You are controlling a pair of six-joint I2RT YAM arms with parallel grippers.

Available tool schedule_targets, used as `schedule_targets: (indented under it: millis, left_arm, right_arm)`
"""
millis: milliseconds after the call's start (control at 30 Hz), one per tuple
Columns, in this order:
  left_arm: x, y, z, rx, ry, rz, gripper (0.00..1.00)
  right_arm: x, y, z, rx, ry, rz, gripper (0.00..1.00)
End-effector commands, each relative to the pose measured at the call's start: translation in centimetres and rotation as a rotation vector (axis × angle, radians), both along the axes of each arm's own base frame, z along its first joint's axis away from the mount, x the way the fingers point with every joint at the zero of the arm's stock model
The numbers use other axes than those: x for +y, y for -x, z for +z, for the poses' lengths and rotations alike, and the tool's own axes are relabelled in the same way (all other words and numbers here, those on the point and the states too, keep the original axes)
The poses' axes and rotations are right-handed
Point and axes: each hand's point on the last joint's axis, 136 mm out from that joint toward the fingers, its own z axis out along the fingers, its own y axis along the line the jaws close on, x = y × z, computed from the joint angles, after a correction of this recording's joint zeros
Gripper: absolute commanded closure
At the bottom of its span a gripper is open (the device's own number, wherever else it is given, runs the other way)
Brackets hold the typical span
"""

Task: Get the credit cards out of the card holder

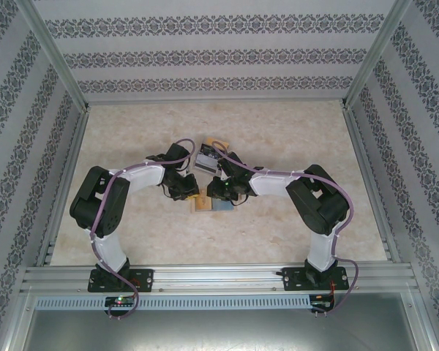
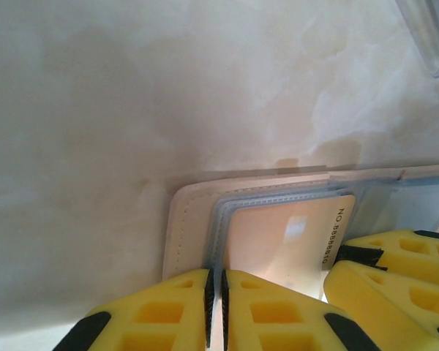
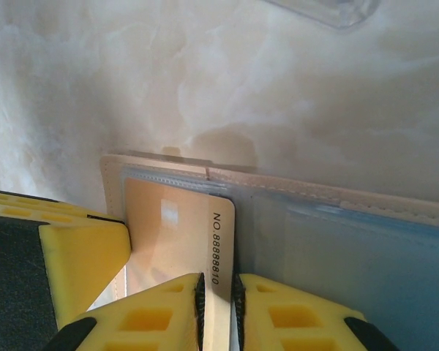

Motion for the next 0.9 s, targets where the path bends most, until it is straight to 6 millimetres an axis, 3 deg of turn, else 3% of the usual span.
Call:
schedule_targets:
  millis: [0, 500, 867]
  left_arm:
    - [0.7, 1.4, -2.0, 0.049, -0.063, -0.033, 0.86]
    - [0.7, 1.8, -2.3, 0.052, -0.058, -0.032, 0.86]
    - [0.7, 2.1, -2.6, 0.059, -0.05, -0.031, 0.87]
  right_arm:
    - [-0.9, -0.2, -0.7, -0.004, 0.06, -0.011, 0.77]
    - [0.5, 0.1, -0.5, 0.023, -0.05, 0.01, 0.84]
    - [1.3, 0.0, 1.0, -0.012, -0.15, 0.018, 0.85]
